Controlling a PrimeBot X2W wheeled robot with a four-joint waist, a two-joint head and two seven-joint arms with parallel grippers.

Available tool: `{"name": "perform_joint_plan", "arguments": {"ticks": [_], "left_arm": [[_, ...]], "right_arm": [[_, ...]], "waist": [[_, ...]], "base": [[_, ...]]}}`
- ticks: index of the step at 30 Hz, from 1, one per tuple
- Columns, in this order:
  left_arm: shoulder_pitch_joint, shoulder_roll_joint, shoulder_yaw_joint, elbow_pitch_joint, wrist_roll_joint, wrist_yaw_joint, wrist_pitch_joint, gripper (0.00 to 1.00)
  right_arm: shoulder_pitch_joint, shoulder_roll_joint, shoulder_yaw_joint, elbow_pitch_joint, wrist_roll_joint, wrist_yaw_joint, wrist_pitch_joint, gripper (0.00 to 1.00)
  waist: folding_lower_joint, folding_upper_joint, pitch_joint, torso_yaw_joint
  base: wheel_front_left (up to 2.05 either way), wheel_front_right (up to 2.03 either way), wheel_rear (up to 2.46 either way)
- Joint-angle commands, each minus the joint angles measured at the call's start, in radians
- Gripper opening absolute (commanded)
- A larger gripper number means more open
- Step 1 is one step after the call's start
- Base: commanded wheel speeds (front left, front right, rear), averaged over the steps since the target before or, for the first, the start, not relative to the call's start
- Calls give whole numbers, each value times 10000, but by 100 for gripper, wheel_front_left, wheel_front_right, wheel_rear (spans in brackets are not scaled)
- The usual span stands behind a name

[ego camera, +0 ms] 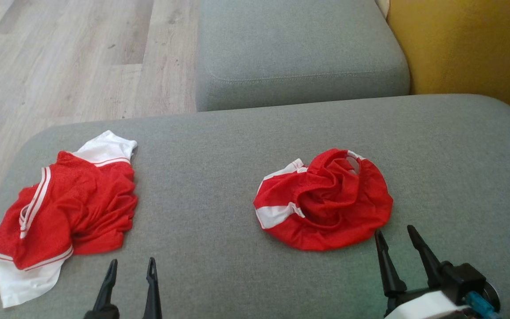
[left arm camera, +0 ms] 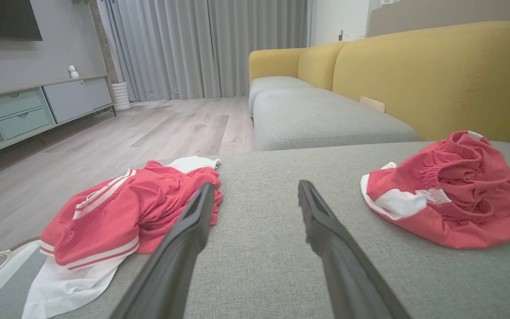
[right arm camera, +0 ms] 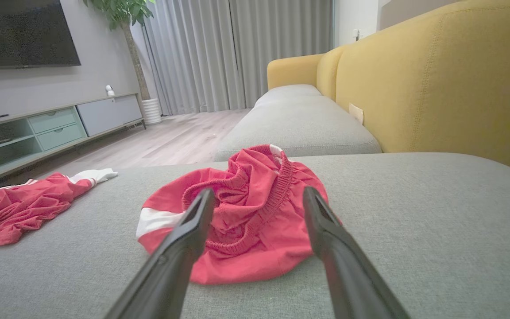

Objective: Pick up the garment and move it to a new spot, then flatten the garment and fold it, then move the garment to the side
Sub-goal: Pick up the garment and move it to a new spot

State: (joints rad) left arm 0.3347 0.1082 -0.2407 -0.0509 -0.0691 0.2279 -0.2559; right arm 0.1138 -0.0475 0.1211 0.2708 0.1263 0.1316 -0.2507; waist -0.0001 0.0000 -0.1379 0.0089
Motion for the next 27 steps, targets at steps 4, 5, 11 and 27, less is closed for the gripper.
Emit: {"name": "perform_joint_plan", "arguments": {"ticks": [4, 5, 11, 27], "left_arm": [[-381, -208, 438, -227, 137, -130, -59, 100], [-377, -228, 454, -208, 160, -161, -59, 100], [-357, -324, 552, -83, 241, -294, -59, 100], [-405, -462, 642, 161, 416, -380, -59, 100]], "right_arm": [[-385, -28, 201, -345, -11, -9, -111, 100], [-393, -28, 198, -338, -10, -9, -111, 100], [-413, -28, 200, -293, -41, -9, -111, 100], [-430, -28, 100, -269, -64, -9, -111, 100]], "waist": [[1, 0, -54, 33], [1, 0, -68, 36], [1, 0, -133, 26], [1, 0, -170, 34]], "base": [[0, 0, 0], [0, 0, 0], [0, 0, 0], [0, 0, 0]]}}
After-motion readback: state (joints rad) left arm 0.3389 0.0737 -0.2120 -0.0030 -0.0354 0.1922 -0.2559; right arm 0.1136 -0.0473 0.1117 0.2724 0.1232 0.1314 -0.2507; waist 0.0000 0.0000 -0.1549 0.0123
